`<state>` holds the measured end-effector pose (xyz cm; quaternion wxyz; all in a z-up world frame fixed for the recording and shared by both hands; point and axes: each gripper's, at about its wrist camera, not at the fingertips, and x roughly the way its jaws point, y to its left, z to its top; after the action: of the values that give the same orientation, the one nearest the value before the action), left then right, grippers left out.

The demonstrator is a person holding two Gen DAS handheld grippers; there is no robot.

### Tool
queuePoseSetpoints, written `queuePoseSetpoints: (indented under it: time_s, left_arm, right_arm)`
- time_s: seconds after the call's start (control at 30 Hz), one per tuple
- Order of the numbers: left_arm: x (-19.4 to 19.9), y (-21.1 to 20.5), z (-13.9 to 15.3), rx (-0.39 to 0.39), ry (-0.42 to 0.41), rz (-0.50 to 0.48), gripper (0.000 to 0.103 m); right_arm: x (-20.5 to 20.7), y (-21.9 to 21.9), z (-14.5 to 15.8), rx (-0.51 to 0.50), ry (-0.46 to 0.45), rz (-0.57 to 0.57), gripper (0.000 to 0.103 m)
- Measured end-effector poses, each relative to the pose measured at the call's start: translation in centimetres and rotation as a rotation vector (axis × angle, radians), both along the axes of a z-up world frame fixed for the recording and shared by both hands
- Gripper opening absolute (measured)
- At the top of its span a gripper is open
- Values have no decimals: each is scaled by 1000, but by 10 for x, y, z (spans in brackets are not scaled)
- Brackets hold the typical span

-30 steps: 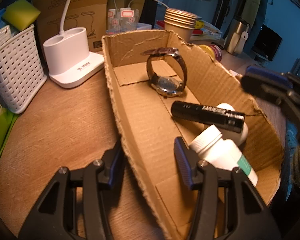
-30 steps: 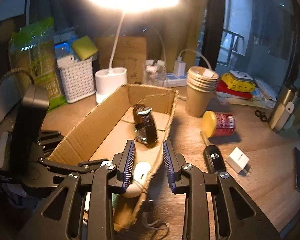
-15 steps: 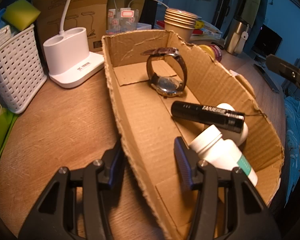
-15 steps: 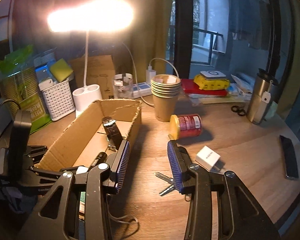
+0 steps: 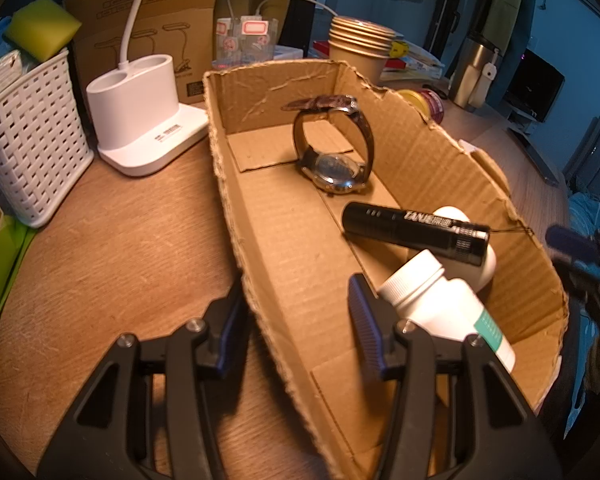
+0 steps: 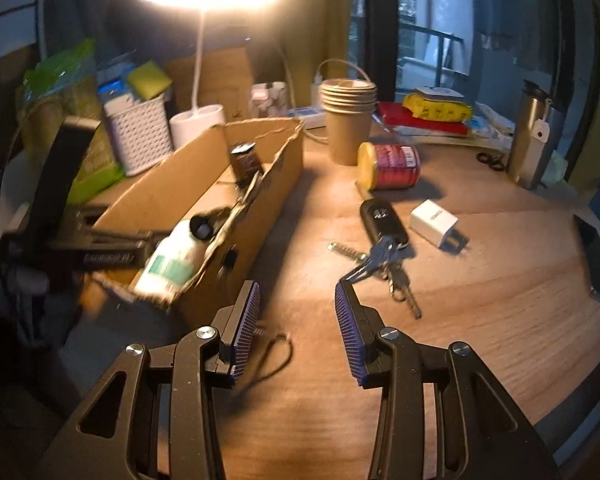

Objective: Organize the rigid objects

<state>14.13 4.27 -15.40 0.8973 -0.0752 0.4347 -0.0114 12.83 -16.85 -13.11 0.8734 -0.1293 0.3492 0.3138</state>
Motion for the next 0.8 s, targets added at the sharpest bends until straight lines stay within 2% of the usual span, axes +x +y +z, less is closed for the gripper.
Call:
queuePoseSetpoints:
  time_s: [0.23,0.5,0.57,0.6,0.67,0.7,0.8]
  left_arm:
    - [0,0,0,0,0,0,51]
    - [0,0,0,0,0,0,51]
    - [0,0,0,0,0,0,51]
    - [0,0,0,0,0,0,51]
    - [0,0,0,0,0,0,51]
    - [0,0,0,0,0,0,51]
    - [0,0,0,0,0,0,51]
  right_arm:
    - [-8,11,-11,-36,16,72,42]
    - [3,24,-26,-55,47,58,41]
    - [4,27,-28,-62,42,60,31]
    - [3,29,-28,-69,34,59,19]
    - [3,29,-26,-69,17,54,15]
    - [3,30,-23,-67,7,49,10]
    - [6,29,-15,-60,-24,24,9]
